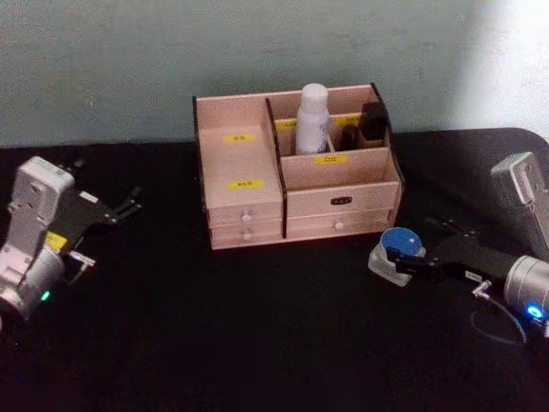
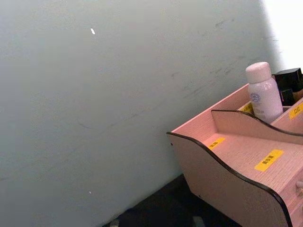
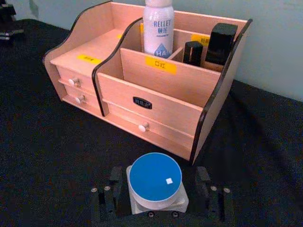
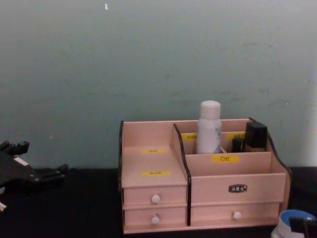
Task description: Pick up the facial cleanser and watermelon frost from the table and place them into the tiered storage box.
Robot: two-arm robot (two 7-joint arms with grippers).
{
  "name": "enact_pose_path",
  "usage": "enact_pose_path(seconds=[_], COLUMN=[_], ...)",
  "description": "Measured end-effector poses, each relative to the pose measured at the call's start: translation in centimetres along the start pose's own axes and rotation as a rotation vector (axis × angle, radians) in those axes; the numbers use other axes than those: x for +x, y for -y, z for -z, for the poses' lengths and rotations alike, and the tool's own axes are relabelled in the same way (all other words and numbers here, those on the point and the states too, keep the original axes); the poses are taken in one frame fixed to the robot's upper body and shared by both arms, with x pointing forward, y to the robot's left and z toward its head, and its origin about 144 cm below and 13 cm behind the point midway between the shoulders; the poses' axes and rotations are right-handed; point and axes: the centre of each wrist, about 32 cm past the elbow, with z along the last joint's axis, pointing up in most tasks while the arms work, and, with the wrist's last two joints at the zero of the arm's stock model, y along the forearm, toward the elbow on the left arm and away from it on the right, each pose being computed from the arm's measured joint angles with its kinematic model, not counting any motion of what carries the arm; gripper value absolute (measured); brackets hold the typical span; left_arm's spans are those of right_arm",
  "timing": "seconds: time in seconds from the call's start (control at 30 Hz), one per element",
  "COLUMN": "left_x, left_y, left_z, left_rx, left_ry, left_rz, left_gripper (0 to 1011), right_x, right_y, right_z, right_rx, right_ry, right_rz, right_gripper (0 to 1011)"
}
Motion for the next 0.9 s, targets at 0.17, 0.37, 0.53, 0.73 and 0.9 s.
enact_pose_path(seconds=[0.17,0.37,0.53,0.73,0.9], left_x=[0.00,0.00,0.00,0.00,0.00], left_y=[0.00,0.00,0.00,0.00,0.00], left_z=[0.00,0.00,0.00,0.00,0.00], left_rx=[0.000,0.000,0.000,0.000,0.000], left_ry=[0.000,0.000,0.000,0.000,0.000], left_rz=[0.000,0.000,0.000,0.000,0.000], left_gripper=[1001,1001,1001,1001,1001], right_x=[0.03,0.01,0.01,0.05,0.07], right_y=[-0.23,-0.44,-0.62,-0.85,-0.95], right_z=[0.19,0.34,0.40,0.52,0.62], right_rx=[-0.015,-0.024,-0.031,-0.038,-0.042], right_ry=[0.003,0.005,0.005,0.004,0.000], right_rz=[-0.003,-0.004,-0.005,-0.007,-0.006], right_gripper=[1000,1000,1000,1000,1000])
